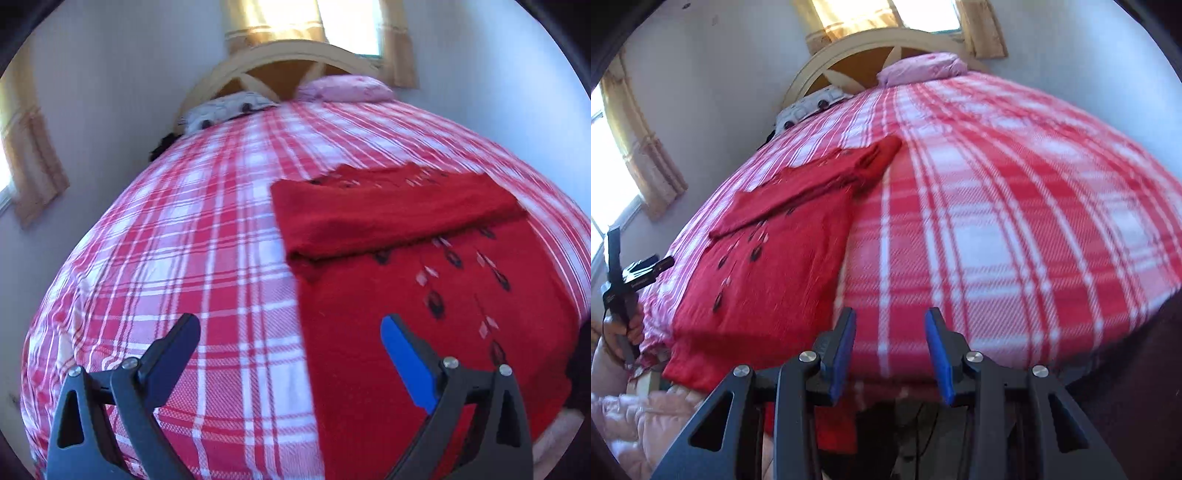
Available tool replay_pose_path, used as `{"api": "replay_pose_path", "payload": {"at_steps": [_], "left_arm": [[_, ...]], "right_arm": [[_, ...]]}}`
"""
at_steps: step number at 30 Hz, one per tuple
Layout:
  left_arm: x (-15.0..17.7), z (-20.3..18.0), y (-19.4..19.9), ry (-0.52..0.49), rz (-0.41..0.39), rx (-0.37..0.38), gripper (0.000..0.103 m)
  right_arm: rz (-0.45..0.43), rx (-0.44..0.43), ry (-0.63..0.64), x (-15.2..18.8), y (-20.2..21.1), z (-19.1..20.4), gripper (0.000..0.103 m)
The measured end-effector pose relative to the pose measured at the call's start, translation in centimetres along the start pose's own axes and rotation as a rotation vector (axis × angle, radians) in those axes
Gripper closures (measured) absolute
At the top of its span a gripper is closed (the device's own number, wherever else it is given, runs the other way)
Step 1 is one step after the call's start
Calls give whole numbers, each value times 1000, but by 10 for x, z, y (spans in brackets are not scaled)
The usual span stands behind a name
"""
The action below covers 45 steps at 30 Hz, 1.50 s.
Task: Fold small clothes
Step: 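Lower both open tools onto the sweater hem at the bed edge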
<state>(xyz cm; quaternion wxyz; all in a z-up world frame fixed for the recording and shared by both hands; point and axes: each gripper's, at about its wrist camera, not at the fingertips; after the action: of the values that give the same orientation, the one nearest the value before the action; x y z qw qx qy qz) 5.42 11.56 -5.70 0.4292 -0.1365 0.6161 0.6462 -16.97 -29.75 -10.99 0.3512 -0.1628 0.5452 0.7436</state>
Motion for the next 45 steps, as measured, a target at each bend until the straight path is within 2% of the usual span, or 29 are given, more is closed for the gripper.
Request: {"api": "replay_pose_path", "payload": {"at_steps": [3,5,10,12,14,16,21,24,27,29,31,38,45], "left_arm": [[15,-5,12,-70,37,60,2],[30,-1,23,-81,40,85,2],[79,13,37,41,102,190,2],[99,16,36,99,124,211,2],[109,12,28,110,169,230,3],[109,8,23,103,198,237,4],[112,-2,21,141,212,341,4],[117,-13,15,110,237,348,4],[118,-18,13,109,245,375,4],[118,-23,10,102,254,386,11],[118,-26,8,93,262,392,13],[120,-41,0,80,291,412,13],[121,-44,-7,114,312,421,13]], "right_arm": [[41,-56,6,17,-2,3,63],[59,-90,8,26,-6,5,63],[109,-167,19,35,-17,17,63],[123,-185,31,37,-19,22,63],[141,-184,48,38,-23,27,63],[160,-178,65,41,-25,29,63],[201,-181,53,51,-28,25,63],[210,-176,27,58,-26,18,63],[229,-217,-43,59,-27,9,63],[230,-202,-39,59,-29,10,63],[239,-197,-35,60,-31,12,63],[295,-169,-56,68,-49,13,63],[346,-175,-163,74,-61,-2,63]]}}
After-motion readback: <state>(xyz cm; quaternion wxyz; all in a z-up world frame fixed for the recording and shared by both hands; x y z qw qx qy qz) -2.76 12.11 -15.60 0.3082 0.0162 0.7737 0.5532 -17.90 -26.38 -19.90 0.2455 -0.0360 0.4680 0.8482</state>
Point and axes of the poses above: each gripper's, at about its wrist camera, not at the fingertips, and y roughly against the way its jaws point, z to its left, x to its underside, and after that the axes turned 5 degrees about -y, right-handed
